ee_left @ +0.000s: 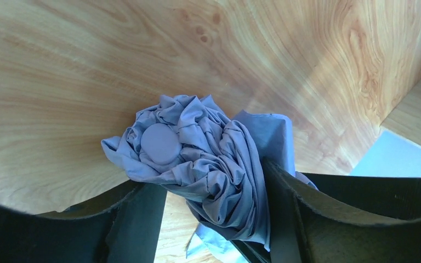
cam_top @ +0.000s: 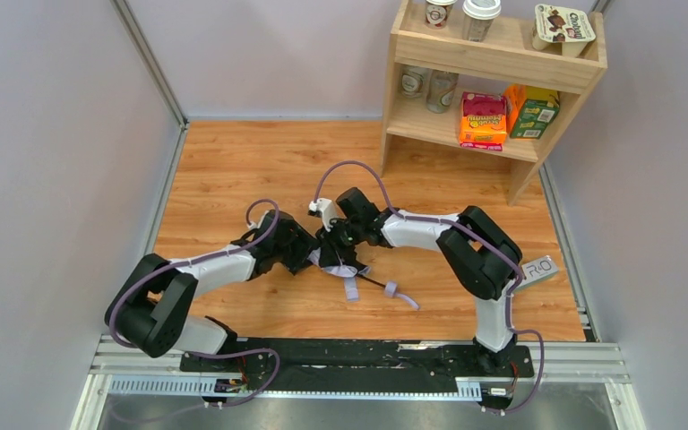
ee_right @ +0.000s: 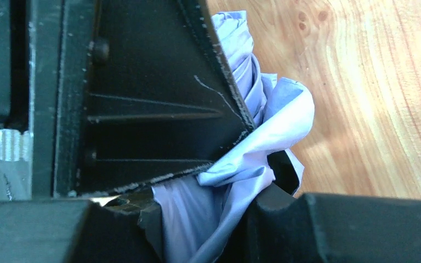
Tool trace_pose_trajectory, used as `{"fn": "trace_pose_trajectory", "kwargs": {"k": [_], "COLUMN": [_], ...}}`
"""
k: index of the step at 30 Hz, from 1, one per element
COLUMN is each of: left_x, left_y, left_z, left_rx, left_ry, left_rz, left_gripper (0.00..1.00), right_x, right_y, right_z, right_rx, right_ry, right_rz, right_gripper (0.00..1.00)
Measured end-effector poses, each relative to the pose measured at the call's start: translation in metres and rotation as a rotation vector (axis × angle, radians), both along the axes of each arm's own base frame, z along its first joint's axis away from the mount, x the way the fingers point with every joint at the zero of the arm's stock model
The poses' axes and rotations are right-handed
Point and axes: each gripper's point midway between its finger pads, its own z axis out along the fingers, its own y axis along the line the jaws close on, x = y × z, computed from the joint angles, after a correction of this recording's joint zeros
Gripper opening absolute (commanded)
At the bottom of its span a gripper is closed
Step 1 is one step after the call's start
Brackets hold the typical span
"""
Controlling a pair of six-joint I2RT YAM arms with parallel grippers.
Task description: Put away the umbrella
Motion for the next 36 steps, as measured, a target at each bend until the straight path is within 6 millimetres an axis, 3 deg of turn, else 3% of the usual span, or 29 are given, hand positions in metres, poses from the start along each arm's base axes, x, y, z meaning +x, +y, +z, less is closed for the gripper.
{"fn": "trace_pose_trajectory", "kwargs": {"k": [3, 4, 6, 7, 9, 11, 16, 18, 24, 27, 30, 34, 36], "left_x": [0.002, 0.003, 0.006, 0.007, 0.008, 0.01, 0.007, 0.005, 0.0, -0.004, -0.006, -0.006, -0.006], "left_y": [-0.002, -0.004, -0.007, -0.009, -0.011, -0.013, -0.018, -0.021, -0.027, -0.028, -0.028, -0.027, -0.027], "left_z": [-0.003, -0.003, -0.002, -0.001, 0.0, 0.001, 0.003, 0.004, 0.007, 0.006, 0.005, 0.006, 0.006], "left_rx": [-0.006, -0.016, -0.045, -0.057, -0.083, -0.103, -0.14, -0.149, -0.134, -0.124, -0.122, -0.135, -0.138], "left_ry": [0.004, 0.003, 0.002, 0.004, 0.007, -0.002, -0.012, -0.01, 0.03, 0.062, 0.086, 0.105, 0.107], "left_rz": [-0.001, 0.004, 0.022, 0.032, 0.052, 0.059, 0.033, 0.013, -0.029, -0.04, -0.046, -0.043, -0.037], "left_gripper": [0.31, 0.17, 0.01, 0.0, 0.0, 0.0, 0.0, 0.0, 0.0, 0.0, 0.0, 0.0, 0.0], "right_x": [0.0, 0.0, 0.0, 0.001, 0.003, 0.005, 0.002, 0.0, -0.027, -0.029, -0.015, -0.003, -0.004], "right_y": [-0.001, -0.001, -0.003, -0.004, -0.005, -0.008, -0.014, -0.024, -0.029, -0.028, -0.025, -0.027, -0.026], "right_z": [0.0, -0.001, -0.001, -0.001, -0.001, 0.0, 0.0, -0.002, -0.009, -0.006, -0.002, -0.003, -0.003], "right_rx": [0.009, 0.007, -0.002, -0.007, -0.018, -0.036, -0.12, -0.179, -0.342, -0.391, -0.428, -0.456, -0.457], "right_ry": [0.052, 0.06, 0.069, 0.07, 0.065, 0.054, -0.01, -0.051, -0.248, -0.362, -0.462, -0.541, -0.553], "right_rz": [0.014, 0.014, 0.008, 0.001, -0.017, -0.045, -0.135, -0.184, -0.222, -0.268, -0.368, -0.462, -0.48], "right_gripper": [0.0, 0.0, 0.0, 0.0, 0.1, 0.36, 0.76, 0.84, 0.88, 0.86, 0.72, 0.23, 0.05]}}
